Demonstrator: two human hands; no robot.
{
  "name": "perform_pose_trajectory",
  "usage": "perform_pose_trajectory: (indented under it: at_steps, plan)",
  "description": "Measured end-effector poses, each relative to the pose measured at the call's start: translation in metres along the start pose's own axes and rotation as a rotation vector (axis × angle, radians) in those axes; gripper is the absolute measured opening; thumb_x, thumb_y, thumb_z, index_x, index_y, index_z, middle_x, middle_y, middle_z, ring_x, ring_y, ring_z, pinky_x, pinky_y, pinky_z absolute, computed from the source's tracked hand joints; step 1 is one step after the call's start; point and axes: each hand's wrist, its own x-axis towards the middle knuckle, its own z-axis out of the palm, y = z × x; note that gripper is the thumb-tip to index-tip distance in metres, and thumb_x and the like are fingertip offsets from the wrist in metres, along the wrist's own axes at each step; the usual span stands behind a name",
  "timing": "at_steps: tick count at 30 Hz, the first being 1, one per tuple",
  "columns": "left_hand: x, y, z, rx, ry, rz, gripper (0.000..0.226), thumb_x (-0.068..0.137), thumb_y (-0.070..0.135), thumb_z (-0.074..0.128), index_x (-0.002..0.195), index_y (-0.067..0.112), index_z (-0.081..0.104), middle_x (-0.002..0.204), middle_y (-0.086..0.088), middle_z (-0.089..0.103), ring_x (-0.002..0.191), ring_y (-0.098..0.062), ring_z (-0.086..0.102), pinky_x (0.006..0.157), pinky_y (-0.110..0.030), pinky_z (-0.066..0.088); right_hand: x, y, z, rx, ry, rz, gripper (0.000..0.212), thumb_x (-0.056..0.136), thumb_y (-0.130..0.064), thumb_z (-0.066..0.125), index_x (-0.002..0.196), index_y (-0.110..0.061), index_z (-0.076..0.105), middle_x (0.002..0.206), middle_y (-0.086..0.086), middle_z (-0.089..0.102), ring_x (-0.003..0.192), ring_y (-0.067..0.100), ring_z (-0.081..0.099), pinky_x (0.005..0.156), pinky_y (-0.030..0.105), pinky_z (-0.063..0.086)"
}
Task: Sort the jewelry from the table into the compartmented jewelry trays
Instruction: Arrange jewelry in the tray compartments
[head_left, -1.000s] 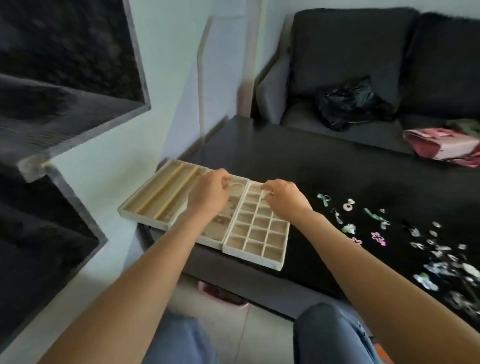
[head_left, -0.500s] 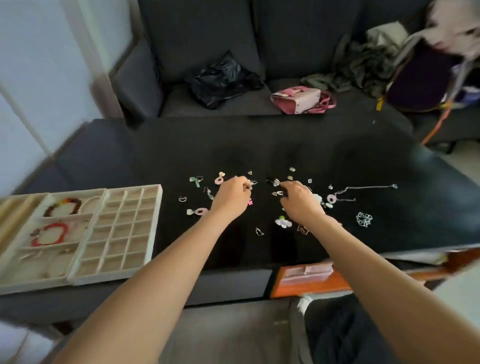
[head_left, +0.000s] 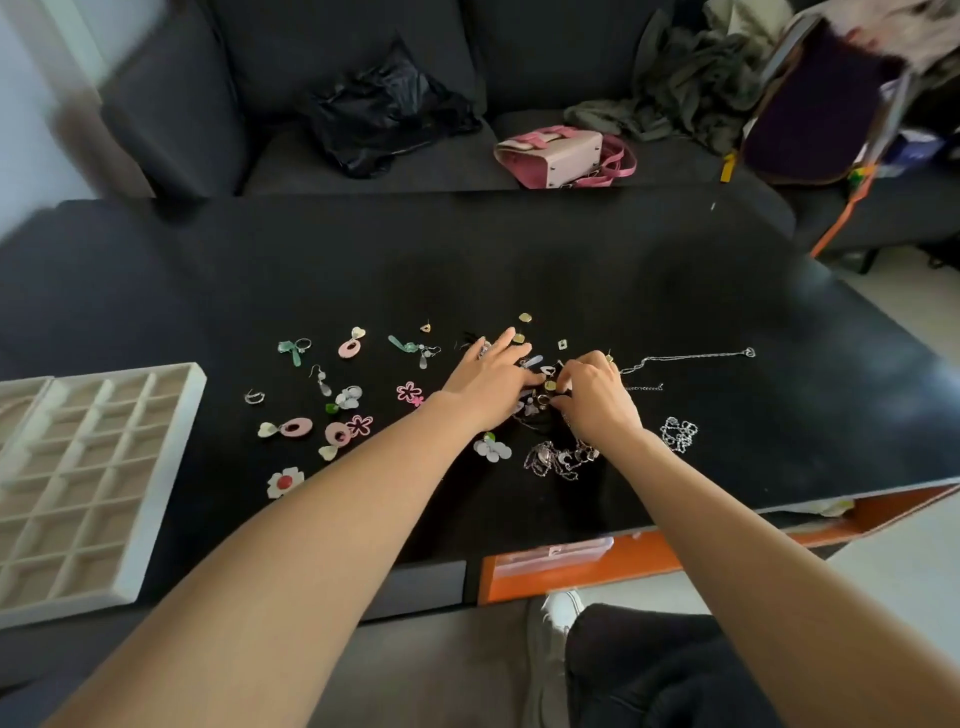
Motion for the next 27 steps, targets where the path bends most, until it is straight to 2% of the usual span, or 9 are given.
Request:
perform_pose_trajectory:
  at_steps: [2, 5, 10, 14, 17, 20, 23, 25, 27]
  plan:
    - [0.01, -0.001, 0.0, 0.009, 0.101, 0.003, 0.041, 0.094, 0.006, 0.049, 0.132, 0.023, 0.053, 0.151, -0.005, 0.03, 0.143, -0.021, 0.013, 0.113, -0.037, 0.015, 0.005, 0.001, 0.001, 0.002, 0.006, 0.007, 0.019, 0.092, -0.013, 0.058, 0.108, -0.003, 0.063, 0.126, 0.012, 0.042, 0.123, 0.029, 0.037, 0.098, 0.042, 0.042]
    - [0.018, -0.002, -0.005, 0.007, 0.196, -0.007, 0.022, 0.093, 0.008, 0.053, 0.11, 0.019, 0.062, 0.131, -0.002, 0.048, 0.127, -0.022, 0.035, 0.097, -0.035, 0.031, 0.007, -0.001, 0.001, -0.055, -0.011, -0.021, 0.021, 0.094, -0.009, 0.053, 0.11, 0.001, 0.062, 0.126, 0.012, 0.041, 0.123, 0.03, 0.036, 0.103, 0.042, 0.038]
    - [0.028, -0.005, -0.015, -0.104, 0.068, -0.044, 0.014, 0.091, 0.019, 0.057, 0.102, 0.023, 0.064, 0.126, -0.004, 0.047, 0.122, -0.024, 0.037, 0.096, -0.04, 0.033, 0.005, 0.001, -0.001, -0.097, 0.01, -0.104, 0.024, 0.097, -0.006, 0.046, 0.116, 0.0, 0.057, 0.127, 0.014, 0.037, 0.116, 0.03, 0.034, 0.098, 0.037, 0.039]
    - [0.025, -0.002, -0.015, -0.339, 0.047, -0.11, 0.019, 0.09, 0.017, 0.057, 0.105, 0.026, 0.065, 0.129, -0.003, 0.048, 0.125, -0.024, 0.037, 0.097, -0.04, 0.033, 0.008, -0.007, -0.019, 0.418, 0.044, 0.024, 0.013, 0.098, -0.012, 0.044, 0.095, -0.008, 0.056, 0.101, 0.011, 0.061, 0.099, 0.026, 0.055, 0.081, 0.031, 0.043]
    - [0.019, -0.001, -0.019, -0.633, 0.09, -0.144, 0.009, 0.09, 0.021, 0.059, 0.095, 0.017, 0.066, 0.119, -0.003, 0.055, 0.114, -0.021, 0.05, 0.092, -0.032, 0.039, 0.011, -0.018, -0.037, 0.724, 0.05, 0.041, 0.017, 0.098, -0.012, 0.046, 0.082, -0.017, 0.052, 0.08, 0.005, 0.065, 0.08, 0.02, 0.065, 0.082, 0.034, 0.052]
    - [0.013, -0.006, -0.03, -0.81, 0.129, -0.241, 0.012, 0.093, 0.023, 0.054, 0.092, 0.015, 0.062, 0.099, -0.002, 0.061, 0.1, -0.019, 0.057, 0.079, -0.027, 0.039, 0.008, -0.027, -0.053, 0.846, 0.077, 0.085, 0.014, 0.099, -0.012, 0.045, 0.088, -0.013, 0.053, 0.076, 0.001, 0.057, 0.068, 0.012, 0.06, 0.079, 0.031, 0.054]
    - [0.002, -0.015, -0.042, -0.957, 0.238, -0.368, 0.011, 0.093, 0.02, 0.053, 0.093, 0.013, 0.061, 0.093, -0.002, 0.062, 0.09, -0.015, 0.057, 0.077, -0.027, 0.04, 0.005, -0.033, -0.064, 0.934, 0.088, 0.129, 0.013, 0.099, -0.011, 0.044, 0.09, -0.009, 0.053, 0.072, 0.002, 0.051, 0.059, 0.01, 0.052, 0.079, 0.034, 0.057]
    - [-0.01, -0.02, -0.054, -1.108, 0.315, -0.356, 0.011, 0.093, 0.015, 0.054, 0.094, 0.01, 0.064, 0.088, -0.002, 0.067, 0.083, -0.011, 0.062, 0.078, -0.025, 0.046, 0.001, -0.037, -0.069, 0.981, 0.074, 0.158, 0.013, 0.099, -0.011, 0.045, 0.089, -0.008, 0.053, 0.069, 0.003, 0.048, 0.056, 0.009, 0.048, 0.077, 0.034, 0.057]
    - [-0.024, -0.024, -0.068, -1.214, 0.367, -0.315, 0.014, 0.094, 0.013, 0.054, 0.099, 0.009, 0.067, 0.084, 0.0, 0.069, 0.075, -0.007, 0.065, 0.071, -0.018, 0.05, -0.004, -0.042, -0.073, 0.961, 0.079, 0.147, 0.011, 0.098, -0.012, 0.047, 0.093, -0.007, 0.055, 0.069, 0.003, 0.047, 0.058, 0.009, 0.047, 0.071, 0.03, 0.056]
